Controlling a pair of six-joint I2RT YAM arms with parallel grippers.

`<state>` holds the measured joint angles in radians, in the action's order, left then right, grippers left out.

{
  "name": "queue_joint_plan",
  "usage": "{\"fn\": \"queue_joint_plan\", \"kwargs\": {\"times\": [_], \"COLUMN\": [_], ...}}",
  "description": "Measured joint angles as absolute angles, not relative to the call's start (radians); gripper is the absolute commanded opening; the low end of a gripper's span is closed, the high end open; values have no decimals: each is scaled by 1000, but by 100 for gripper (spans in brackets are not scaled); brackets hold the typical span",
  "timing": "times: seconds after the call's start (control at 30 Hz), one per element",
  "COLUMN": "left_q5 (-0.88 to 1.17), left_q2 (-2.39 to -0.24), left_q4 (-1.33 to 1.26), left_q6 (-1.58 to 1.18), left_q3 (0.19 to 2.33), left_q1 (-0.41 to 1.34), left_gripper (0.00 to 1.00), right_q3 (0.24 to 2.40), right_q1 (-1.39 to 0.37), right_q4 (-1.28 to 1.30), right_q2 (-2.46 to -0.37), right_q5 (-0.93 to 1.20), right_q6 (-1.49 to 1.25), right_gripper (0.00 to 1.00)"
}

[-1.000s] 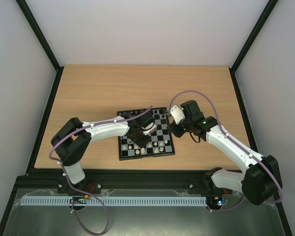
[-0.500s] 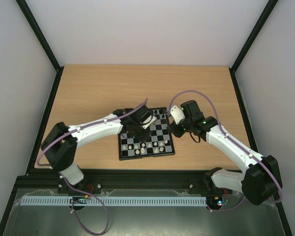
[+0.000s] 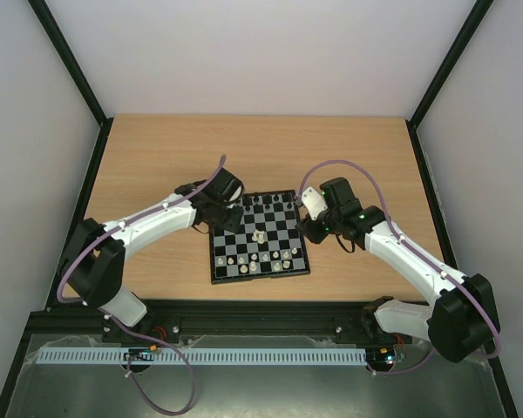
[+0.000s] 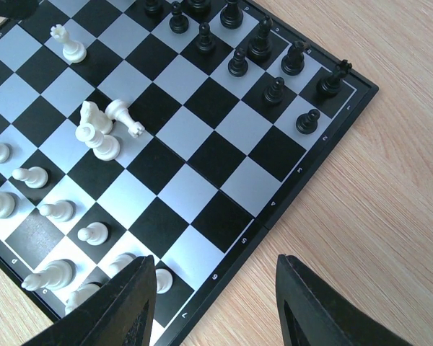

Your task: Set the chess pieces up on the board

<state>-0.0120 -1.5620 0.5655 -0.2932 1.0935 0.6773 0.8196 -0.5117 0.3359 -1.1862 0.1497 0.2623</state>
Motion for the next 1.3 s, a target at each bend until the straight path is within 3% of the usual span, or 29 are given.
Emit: {"fn": "queue_joint_plan", "kwargs": {"times": [0.37, 0.8, 1.03, 1.3], "left_q5": [-20, -22, -26, -27], "left_q2": [-1643, -1728, -1728, -1729], "left_q4": [514, 484, 485, 493], "left_q6": [-302, -319, -321, -318], "left_q3": [1092, 1092, 1092, 1092], "left_q1": [671, 671, 671, 671], "left_gripper": [47, 25, 29, 21], "right_q3": [820, 820, 820, 820], "right_q1": [-512, -512, -512, -512], "right_q4": [336, 336, 337, 337], "right_q2": [-1192, -1205, -1214, -1221], "right_q5": [152, 153, 154, 157], "right_q6": [266, 269, 272, 274], "right_gripper": [47, 47, 47, 47]}}
